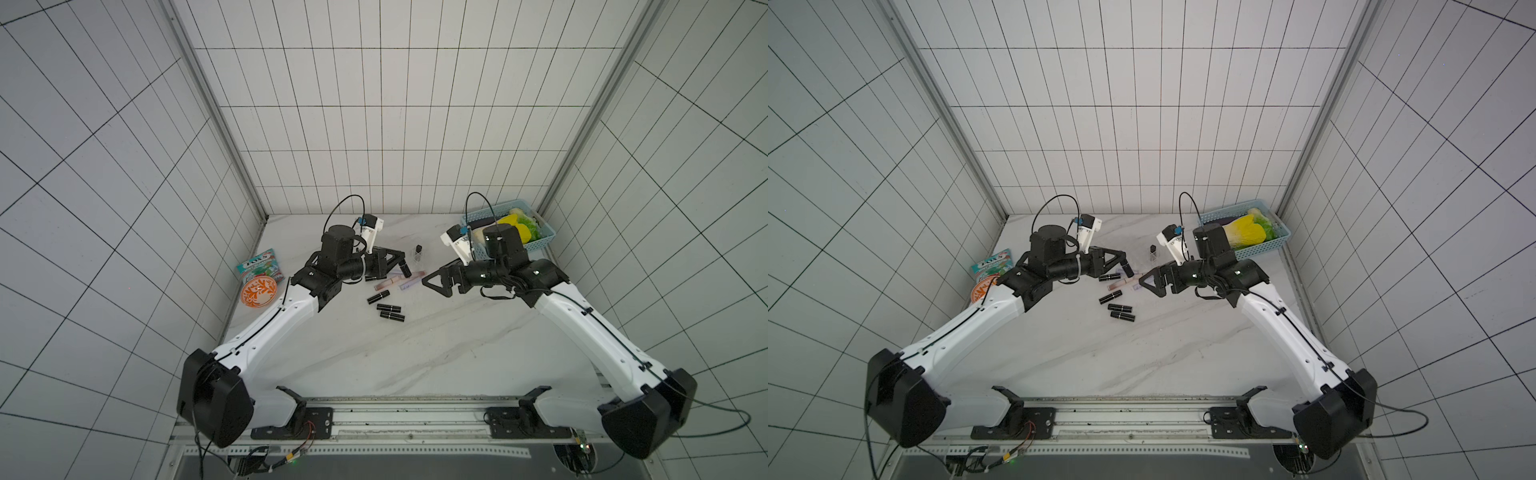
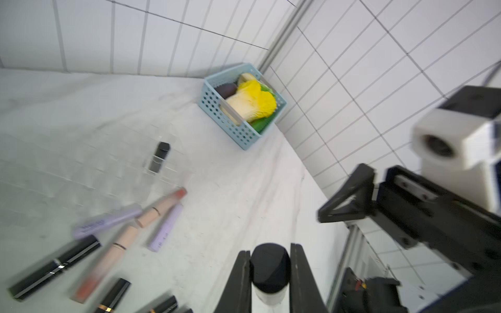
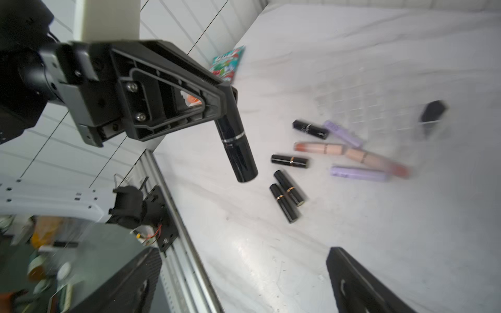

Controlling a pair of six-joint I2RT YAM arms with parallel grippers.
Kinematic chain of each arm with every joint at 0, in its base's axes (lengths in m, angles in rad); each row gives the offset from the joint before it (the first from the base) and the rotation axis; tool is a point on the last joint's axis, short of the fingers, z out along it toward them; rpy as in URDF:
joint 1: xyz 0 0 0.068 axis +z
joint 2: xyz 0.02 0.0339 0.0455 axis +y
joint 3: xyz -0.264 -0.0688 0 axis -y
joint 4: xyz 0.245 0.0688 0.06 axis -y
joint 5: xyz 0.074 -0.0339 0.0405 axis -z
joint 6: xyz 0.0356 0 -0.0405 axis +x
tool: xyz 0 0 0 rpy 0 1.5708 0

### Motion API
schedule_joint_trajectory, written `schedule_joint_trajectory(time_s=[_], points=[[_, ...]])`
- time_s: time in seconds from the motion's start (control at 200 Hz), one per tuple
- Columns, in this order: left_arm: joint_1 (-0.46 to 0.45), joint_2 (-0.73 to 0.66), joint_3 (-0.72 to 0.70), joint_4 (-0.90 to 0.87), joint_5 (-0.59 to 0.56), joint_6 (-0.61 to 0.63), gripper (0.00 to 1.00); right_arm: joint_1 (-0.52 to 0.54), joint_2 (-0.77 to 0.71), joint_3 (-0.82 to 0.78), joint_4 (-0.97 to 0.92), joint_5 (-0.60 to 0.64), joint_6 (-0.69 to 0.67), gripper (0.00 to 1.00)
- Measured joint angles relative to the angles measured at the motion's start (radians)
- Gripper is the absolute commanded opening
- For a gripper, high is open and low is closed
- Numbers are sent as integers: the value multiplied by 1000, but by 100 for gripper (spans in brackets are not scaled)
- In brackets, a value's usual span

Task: Arrange the lipsticks in the organizer
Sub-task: Place the lipstick in the storage box.

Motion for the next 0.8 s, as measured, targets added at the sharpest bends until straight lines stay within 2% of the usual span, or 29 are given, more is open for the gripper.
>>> schedule_joint_trajectory(time_s=[0.16,0.37,0.595,0.8], points=[[-29,159,70,69,-191,87,9,-47,-69,-50,42,115,31,99],[-45,347,148,203,-341,182,9,-53,-59,-106,77,186,48,99],[-45,491,251,301,-424,268,9,-53,-63,-127,127,199,55,100],[-46,576,307,348,-444,300,9,-60,-64,-156,145,213,56,100]])
